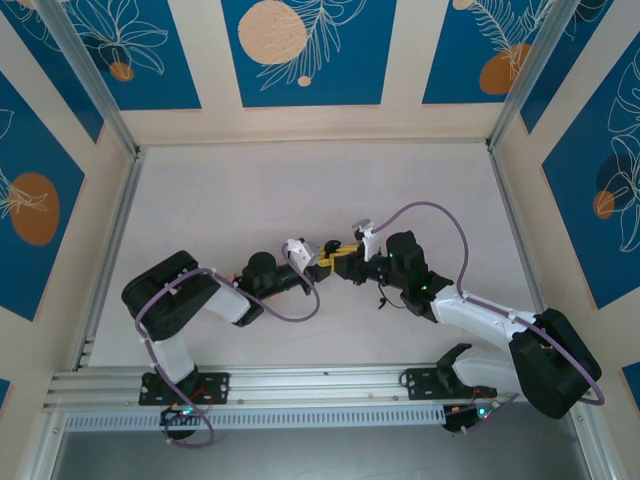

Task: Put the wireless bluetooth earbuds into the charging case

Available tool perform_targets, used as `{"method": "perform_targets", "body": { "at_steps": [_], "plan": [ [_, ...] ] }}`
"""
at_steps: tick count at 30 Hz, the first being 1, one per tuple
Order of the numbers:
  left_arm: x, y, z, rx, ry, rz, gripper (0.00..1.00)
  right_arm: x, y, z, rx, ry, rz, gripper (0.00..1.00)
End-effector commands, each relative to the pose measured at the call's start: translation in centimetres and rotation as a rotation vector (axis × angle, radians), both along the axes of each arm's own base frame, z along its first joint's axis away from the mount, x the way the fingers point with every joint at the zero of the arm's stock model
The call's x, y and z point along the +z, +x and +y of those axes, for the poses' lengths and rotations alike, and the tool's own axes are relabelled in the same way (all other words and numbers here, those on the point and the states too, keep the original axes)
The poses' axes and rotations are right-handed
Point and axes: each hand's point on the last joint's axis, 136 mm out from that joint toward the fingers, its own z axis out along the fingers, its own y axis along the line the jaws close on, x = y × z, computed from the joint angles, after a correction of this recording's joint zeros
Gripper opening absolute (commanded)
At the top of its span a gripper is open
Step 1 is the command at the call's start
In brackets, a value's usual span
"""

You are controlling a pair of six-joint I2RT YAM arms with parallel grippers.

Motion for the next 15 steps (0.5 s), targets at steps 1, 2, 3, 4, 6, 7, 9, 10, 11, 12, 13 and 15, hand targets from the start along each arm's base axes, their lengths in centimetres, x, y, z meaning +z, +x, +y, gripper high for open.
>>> {"method": "perform_targets", "body": {
  "at_steps": [1, 2, 3, 4, 6, 7, 9, 10, 11, 12, 13, 15],
  "plan": [
    [4.6, -0.4, -0.7, -0.037, -0.095, -0.127, 0.14, -0.5, -1.2, 0.6, 0.06, -0.01, 0.025, 0.36],
    [4.6, -0.4, -0.6, -0.036, -0.095, -0.127, 0.14, -0.4, -1.2, 0.6, 0.06, -0.008, 0.023, 0.38],
    [4.6, -0.4, -0.7, -0.039, -0.096, -0.127, 0.14, -0.2, -1.2, 0.6, 0.059, -0.006, 0.019, 0.39],
    [4.6, -0.4, -0.7, -0.04, -0.096, -0.128, 0.14, 0.0, -1.1, 0.6, 0.06, -0.003, 0.017, 0.41],
    [4.6, -0.5, -0.7, -0.042, -0.096, -0.128, 0.14, 0.3, -1.2, 0.8, 0.065, 0.004, 0.013, 0.42],
    [4.7, -0.5, -0.7, -0.043, -0.096, -0.13, 0.14, 0.4, -1.2, 0.8, 0.069, 0.007, 0.009, 0.43],
    [4.8, -0.6, -0.7, -0.046, -0.098, -0.132, 0.14, 0.8, -1.3, 0.9, 0.075, 0.015, 0.007, 0.46],
    [4.8, -0.6, -0.7, -0.048, -0.098, -0.134, 0.14, 1.0, -1.3, 1.0, 0.079, 0.019, 0.004, 0.47],
    [4.8, -0.6, -0.7, -0.048, -0.097, -0.135, 0.14, 1.1, -1.3, 1.0, 0.081, 0.021, 0.003, 0.49],
    [4.8, -0.6, -0.7, -0.046, -0.096, -0.135, 0.14, 1.4, -1.4, 1.0, 0.08, 0.023, -0.002, 0.5],
    [4.7, -0.6, -0.6, -0.047, -0.094, -0.134, 0.14, 1.5, -1.4, 0.9, 0.079, 0.023, -0.004, 0.52],
    [4.6, -0.6, -0.6, -0.044, -0.093, -0.133, 0.14, 1.9, -1.4, 0.8, 0.075, 0.025, -0.011, 0.55]
  ]
}}
